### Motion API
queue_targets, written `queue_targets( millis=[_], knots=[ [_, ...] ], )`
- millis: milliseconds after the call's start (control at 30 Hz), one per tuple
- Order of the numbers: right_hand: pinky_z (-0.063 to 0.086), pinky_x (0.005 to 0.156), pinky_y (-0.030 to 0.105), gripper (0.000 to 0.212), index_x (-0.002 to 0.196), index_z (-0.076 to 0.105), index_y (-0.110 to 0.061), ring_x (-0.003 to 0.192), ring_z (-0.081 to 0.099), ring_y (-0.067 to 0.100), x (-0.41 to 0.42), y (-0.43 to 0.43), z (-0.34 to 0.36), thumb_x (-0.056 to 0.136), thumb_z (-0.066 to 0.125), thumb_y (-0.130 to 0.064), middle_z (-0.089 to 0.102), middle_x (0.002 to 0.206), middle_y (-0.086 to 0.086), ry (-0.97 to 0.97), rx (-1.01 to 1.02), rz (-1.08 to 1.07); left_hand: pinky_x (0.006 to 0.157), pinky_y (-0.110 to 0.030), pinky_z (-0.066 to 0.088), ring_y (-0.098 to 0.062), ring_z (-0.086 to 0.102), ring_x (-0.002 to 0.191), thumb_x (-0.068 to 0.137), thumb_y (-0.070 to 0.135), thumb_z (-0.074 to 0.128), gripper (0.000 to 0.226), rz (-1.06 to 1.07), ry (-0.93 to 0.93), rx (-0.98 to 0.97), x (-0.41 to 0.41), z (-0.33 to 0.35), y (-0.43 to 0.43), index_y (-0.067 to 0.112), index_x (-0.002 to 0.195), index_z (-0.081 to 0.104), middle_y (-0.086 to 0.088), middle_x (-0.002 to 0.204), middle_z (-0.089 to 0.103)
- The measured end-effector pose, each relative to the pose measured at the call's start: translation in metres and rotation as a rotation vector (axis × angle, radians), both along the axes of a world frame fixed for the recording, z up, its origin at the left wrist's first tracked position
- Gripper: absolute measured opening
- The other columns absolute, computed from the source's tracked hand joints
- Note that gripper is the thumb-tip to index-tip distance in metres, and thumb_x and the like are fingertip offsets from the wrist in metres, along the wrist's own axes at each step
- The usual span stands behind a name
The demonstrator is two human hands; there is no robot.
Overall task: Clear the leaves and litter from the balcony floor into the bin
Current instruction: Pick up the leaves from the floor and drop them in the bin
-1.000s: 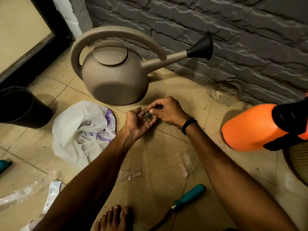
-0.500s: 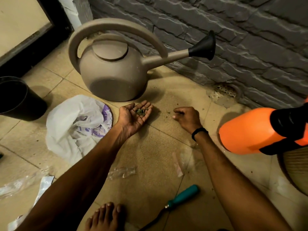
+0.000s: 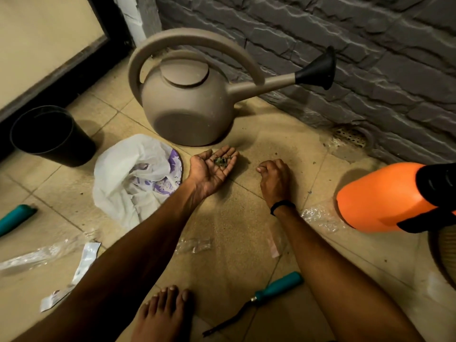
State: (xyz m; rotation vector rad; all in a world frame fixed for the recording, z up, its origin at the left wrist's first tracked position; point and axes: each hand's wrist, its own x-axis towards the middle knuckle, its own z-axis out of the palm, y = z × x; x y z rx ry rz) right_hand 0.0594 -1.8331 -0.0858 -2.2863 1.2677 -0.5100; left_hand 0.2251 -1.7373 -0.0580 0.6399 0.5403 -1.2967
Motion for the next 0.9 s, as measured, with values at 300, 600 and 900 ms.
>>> queue_targets(
  millis=[300,600,900],
  knots=[
    [0.041,0.084,0.027,0.017,0.104,0.069,-0.009,0.103,0.061,0.024,0.029,0.011,0.037,0.097,0.058,-0.021,0.069,0.107,0.009,-0.096,0.189,-0.03,0.099,-0.045,0.051,-0.04,0.065,0.106,0.105,0.028,0.028,0.052,0.028,-0.04,0.008,-0.003,0.009,0.008,-0.008,0.119,0.062,-0.028,0.116,0.068],
    [0.056,0.088,0.028,0.022,0.105,0.076,-0.014,0.097,0.068,0.012,0.053,0.036,0.077,0.093,0.058,-0.011,0.075,0.103,-0.001,-0.174,0.319,0.284,0.078,-0.034,0.055,-0.026,0.068,0.067,0.105,0.031,0.025,0.063,0.009,-0.067,0.012,-0.014,0.012,0.009,-0.004,0.083,0.072,-0.017,0.079,0.07],
    [0.048,0.096,0.028,0.025,0.115,0.072,-0.007,0.11,0.065,0.023,0.01,-0.01,0.036,0.093,0.066,-0.015,0.071,0.116,0.009,-0.241,0.357,-0.286,0.076,-0.053,0.061,-0.043,0.063,0.111,0.104,0.025,0.029,0.05,0.024,-0.023,-0.03,-0.014,0.012,0.002,-0.008,0.126,0.059,-0.029,0.119,0.067]
  ],
)
